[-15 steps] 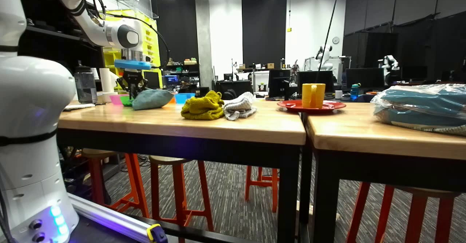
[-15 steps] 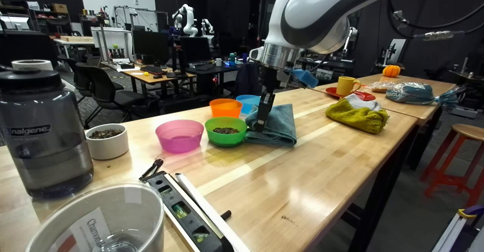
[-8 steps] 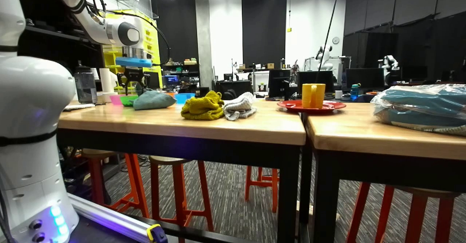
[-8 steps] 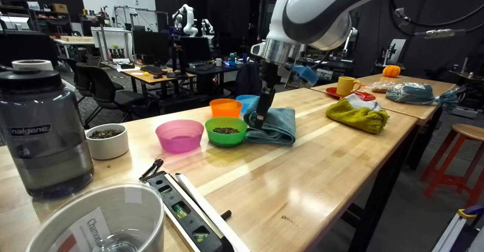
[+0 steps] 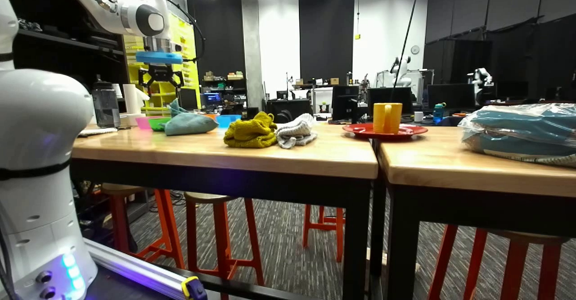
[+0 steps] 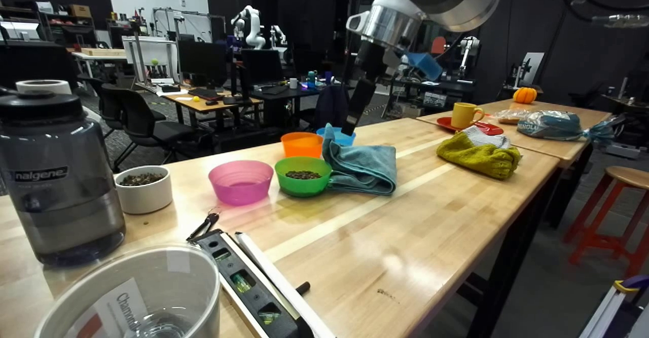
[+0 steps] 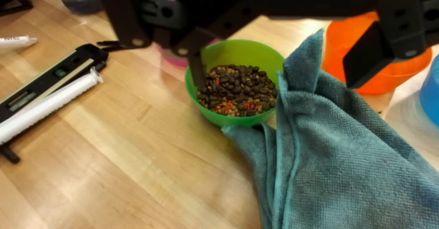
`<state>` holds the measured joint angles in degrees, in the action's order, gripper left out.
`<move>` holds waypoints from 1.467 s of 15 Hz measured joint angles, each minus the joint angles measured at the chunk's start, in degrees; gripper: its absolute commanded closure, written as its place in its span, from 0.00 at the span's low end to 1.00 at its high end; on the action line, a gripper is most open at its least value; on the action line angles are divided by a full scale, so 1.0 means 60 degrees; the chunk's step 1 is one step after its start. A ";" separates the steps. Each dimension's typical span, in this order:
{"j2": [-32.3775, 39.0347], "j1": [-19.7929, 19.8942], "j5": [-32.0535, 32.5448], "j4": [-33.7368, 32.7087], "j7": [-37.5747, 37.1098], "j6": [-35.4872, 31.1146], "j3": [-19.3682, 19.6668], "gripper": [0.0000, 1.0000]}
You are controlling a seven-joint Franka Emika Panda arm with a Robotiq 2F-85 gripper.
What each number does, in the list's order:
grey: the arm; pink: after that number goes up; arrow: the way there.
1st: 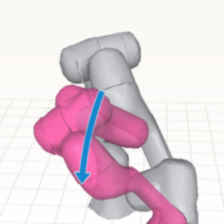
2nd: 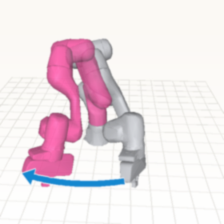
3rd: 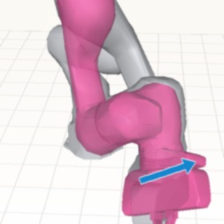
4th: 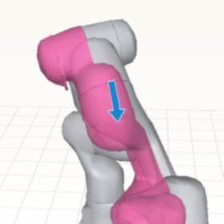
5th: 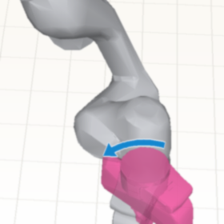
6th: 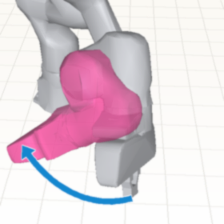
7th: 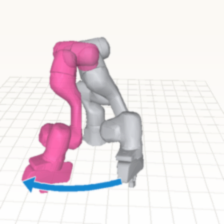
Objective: Fold the blue towel
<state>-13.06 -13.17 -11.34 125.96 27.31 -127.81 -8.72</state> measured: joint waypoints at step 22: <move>0.0894 0.1166 0.3433 0.0300 -1.1615 -0.0042 -0.0725 0.00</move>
<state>-7.70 -6.17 9.26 127.76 -42.37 -128.06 -13.06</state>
